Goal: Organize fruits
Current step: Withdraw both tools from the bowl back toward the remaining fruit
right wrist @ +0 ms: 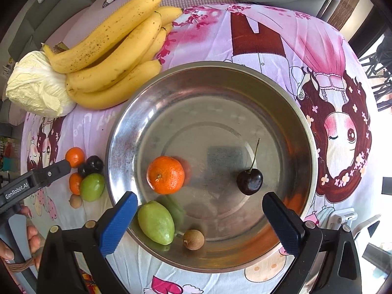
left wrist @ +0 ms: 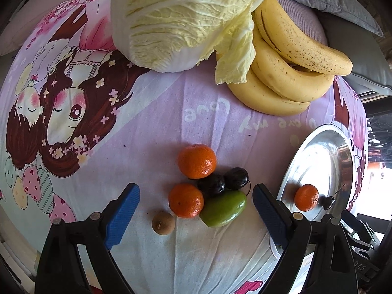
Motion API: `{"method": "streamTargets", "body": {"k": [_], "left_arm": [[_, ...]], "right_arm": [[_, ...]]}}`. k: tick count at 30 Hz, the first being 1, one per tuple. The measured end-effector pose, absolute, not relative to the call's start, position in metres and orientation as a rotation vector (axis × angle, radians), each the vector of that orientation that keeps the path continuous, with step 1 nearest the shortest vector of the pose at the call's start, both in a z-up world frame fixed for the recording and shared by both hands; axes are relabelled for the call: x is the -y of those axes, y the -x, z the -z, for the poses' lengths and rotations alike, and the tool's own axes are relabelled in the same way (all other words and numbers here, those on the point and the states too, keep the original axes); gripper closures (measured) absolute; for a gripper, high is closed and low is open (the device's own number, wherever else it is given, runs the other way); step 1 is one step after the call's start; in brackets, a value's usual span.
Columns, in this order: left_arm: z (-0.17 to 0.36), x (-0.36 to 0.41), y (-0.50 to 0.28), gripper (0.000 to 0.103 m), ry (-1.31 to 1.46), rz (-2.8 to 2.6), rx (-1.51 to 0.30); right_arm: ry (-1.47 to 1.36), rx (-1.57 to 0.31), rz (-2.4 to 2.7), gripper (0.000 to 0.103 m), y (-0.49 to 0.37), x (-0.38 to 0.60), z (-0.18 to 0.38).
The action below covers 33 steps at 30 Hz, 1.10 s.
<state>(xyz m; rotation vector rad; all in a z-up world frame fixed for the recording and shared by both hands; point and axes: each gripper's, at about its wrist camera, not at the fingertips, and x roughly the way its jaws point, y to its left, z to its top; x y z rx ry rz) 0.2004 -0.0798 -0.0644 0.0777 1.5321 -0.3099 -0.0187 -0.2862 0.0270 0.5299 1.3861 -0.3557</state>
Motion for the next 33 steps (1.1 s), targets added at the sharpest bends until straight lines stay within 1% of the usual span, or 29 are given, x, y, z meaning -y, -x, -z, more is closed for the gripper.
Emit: {"method": "streamTargets", "body": {"k": [23,33], "left_arm": [[0.069,-0.021,-0.234,0.010,0.034,0.253,-1.572],[0.068,-0.071,-0.251,0.010,0.072,0.236,-1.560]], "right_arm": [[-0.480,-1.414,0.294,0.000,-0.033,0.225,-0.030],[-0.446,-1.410,0.219,0.000,-0.068,0.185,-0.032]]}}
